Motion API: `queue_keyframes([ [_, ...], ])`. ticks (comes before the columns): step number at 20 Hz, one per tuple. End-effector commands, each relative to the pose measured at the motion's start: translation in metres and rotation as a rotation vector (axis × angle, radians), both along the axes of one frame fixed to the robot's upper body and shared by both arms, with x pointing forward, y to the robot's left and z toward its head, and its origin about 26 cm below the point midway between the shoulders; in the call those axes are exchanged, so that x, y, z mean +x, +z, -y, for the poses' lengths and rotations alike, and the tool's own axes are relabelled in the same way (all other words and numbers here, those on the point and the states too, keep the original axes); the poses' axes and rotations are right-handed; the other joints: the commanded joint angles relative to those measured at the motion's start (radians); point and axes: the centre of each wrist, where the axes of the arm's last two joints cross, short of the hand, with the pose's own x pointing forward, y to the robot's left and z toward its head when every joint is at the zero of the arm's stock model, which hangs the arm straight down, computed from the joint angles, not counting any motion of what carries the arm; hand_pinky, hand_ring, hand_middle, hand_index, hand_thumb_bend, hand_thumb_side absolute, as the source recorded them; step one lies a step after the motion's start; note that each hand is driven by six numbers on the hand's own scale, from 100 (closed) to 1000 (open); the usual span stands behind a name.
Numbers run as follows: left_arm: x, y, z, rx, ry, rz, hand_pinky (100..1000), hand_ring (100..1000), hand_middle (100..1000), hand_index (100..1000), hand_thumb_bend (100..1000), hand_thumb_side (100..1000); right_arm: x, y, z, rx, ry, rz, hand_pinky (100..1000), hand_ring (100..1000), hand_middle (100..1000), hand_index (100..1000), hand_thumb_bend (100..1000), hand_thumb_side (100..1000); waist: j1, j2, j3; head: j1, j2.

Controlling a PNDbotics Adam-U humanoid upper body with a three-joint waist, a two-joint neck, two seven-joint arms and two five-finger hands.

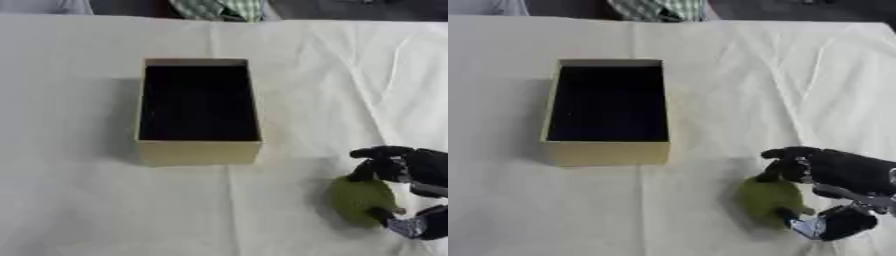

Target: Pick up objects on the table and place them in the box.

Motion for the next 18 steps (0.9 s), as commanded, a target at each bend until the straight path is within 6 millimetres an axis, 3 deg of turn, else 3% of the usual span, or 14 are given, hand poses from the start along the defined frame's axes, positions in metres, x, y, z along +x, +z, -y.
queue_keyframes([
  [1, -0.0027, 0.0069, -0.0024, 0.019, 0.004, 0.019, 623, 701, 631, 743, 436, 459, 0.001, 0.0046, 0.0015, -0.017, -0.001, 0.014, 946, 1000, 707, 854, 100, 614, 0.004, -0.015, 0.001, -0.002, -0.009],
  [9, -0.0027, 0.0063, -0.0018, 0.017, 0.002, 0.018, 624, 701, 632, 743, 435, 460, 0.0036, 0.0047, -0.0031, 0.02, -0.007, 0.045, 913, 953, 572, 741, 100, 480, 0.004, -0.014, 0.003, -0.003, -0.01],
  [18, -0.003, 0.0069, -0.0014, 0.016, 0.002, 0.021, 625, 701, 632, 743, 435, 459, 0.0035, 0.0039, -0.0046, 0.055, 0.007, 0.089, 884, 906, 505, 668, 100, 503, 0.003, -0.016, 0.008, -0.002, -0.005],
])
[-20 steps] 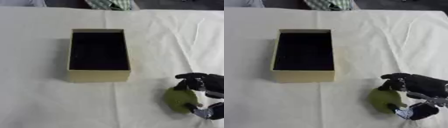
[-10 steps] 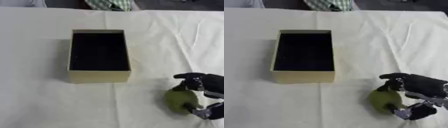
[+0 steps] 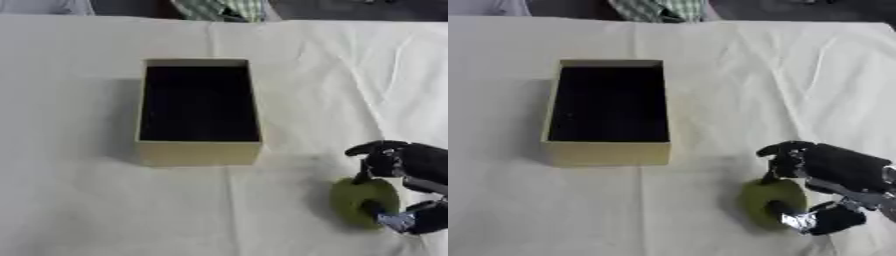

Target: Pick up objects on the table and place them in the box.

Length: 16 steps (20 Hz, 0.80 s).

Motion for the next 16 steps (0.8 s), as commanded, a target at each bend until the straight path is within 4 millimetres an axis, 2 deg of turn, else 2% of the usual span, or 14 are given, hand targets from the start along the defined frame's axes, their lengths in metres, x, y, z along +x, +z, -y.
queue_keyframes([
  [1, -0.0032, 0.0085, -0.0022, 0.025, 0.005, 0.021, 625, 701, 632, 743, 435, 459, 0.0005, 0.005, 0.003, -0.022, 0.003, 0.024, 882, 903, 500, 663, 100, 482, 0.001, -0.016, 0.002, 0.0, -0.004],
  [2, -0.0032, 0.0085, -0.0021, 0.025, 0.005, 0.022, 625, 701, 633, 743, 435, 459, 0.0006, 0.0047, 0.003, -0.022, 0.007, 0.026, 880, 901, 496, 659, 100, 450, 0.001, -0.016, 0.002, 0.0, -0.003],
  [5, -0.0032, 0.0086, -0.0019, 0.024, 0.005, 0.022, 625, 701, 633, 743, 434, 460, 0.0006, 0.0029, 0.0031, -0.011, 0.013, 0.021, 876, 890, 479, 640, 100, 199, 0.0, -0.016, 0.004, 0.001, 0.0],
  [7, -0.0033, 0.0087, -0.0018, 0.025, 0.004, 0.022, 625, 701, 633, 743, 433, 460, 0.0005, 0.0025, 0.0029, 0.006, 0.015, 0.019, 874, 886, 473, 630, 100, 118, 0.0, -0.016, 0.004, 0.001, 0.001],
  [16, -0.0035, 0.0087, -0.0018, 0.024, 0.004, 0.022, 626, 702, 634, 743, 430, 461, -0.0015, 0.0044, -0.0015, 0.106, 0.038, 0.011, 859, 857, 426, 546, 100, 100, -0.001, -0.017, 0.004, -0.001, 0.002],
])
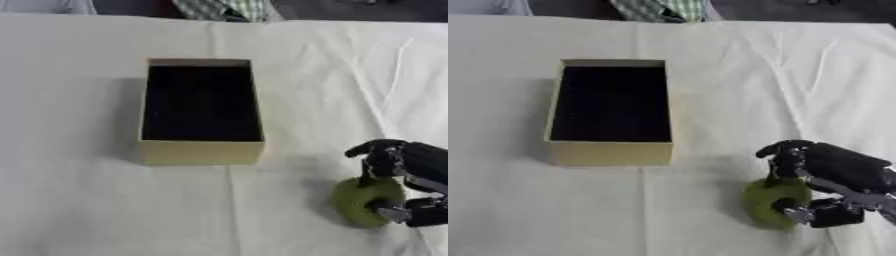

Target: Pick up objects on the table and place them in the box.

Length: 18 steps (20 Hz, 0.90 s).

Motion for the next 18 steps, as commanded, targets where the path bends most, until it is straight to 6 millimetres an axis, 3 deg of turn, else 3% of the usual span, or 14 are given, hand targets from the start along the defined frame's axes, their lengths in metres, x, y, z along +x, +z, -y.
queue_keyframes([
  [1, -0.004, 0.008, -0.002, 0.024, 0.005, 0.021, 625, 702, 634, 743, 430, 462, -0.001, 0.008, 0.0, 0.03, 0.011, 0.012, 855, 850, 411, 522, 100, 100, 0.002, -0.017, -0.001, -0.001, 0.003],
  [18, -0.005, 0.008, -0.003, 0.022, 0.011, 0.018, 626, 701, 635, 742, 425, 463, -0.008, 0.029, -0.018, 0.224, 0.095, 0.048, 834, 800, 322, 423, 100, 103, 0.0, -0.02, -0.01, 0.0, 0.007],
])
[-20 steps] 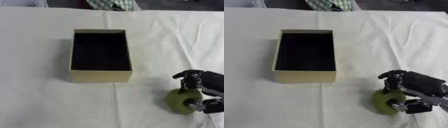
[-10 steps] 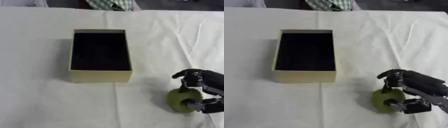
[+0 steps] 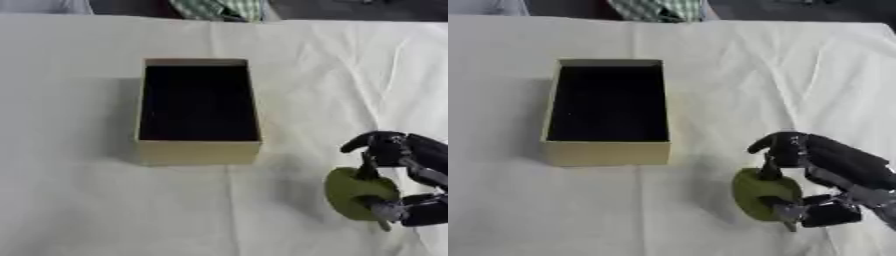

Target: Pick up objects on the table and place them in the box.

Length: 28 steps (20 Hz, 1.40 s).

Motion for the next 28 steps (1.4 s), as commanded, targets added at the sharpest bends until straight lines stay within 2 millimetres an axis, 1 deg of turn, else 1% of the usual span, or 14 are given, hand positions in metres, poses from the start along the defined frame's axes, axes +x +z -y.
queue_keyframes([
  [1, -0.004, 0.008, -0.002, 0.023, 0.01, 0.02, 626, 701, 635, 742, 426, 463, -0.001, 0.017, -0.001, 0.0, 0.019, 0.04, 834, 799, 322, 423, 100, 101, 0.002, -0.02, -0.001, 0.0, 0.006],
  [9, -0.005, 0.008, -0.002, 0.022, 0.01, 0.019, 626, 701, 636, 742, 425, 463, 0.002, 0.03, -0.003, 0.028, 0.057, 0.081, 830, 793, 320, 421, 100, 100, 0.001, -0.021, 0.0, -0.003, 0.006],
  [14, -0.005, 0.008, -0.002, 0.023, 0.01, 0.018, 626, 701, 636, 742, 425, 464, 0.006, 0.043, -0.005, 0.033, 0.083, 0.118, 825, 786, 319, 419, 100, 100, -0.001, -0.021, 0.002, -0.004, 0.006],
  [20, -0.005, 0.008, -0.002, 0.025, 0.008, 0.018, 626, 701, 636, 742, 425, 464, 0.011, 0.066, -0.01, 0.053, 0.117, 0.19, 818, 777, 319, 416, 100, 100, -0.003, -0.022, 0.006, -0.009, 0.003],
  [28, -0.004, 0.008, -0.001, 0.025, 0.0, 0.014, 626, 701, 636, 742, 424, 464, 0.019, 0.105, -0.029, 0.087, 0.169, 0.271, 807, 759, 326, 417, 100, 100, -0.006, -0.021, 0.019, -0.022, 0.001],
])
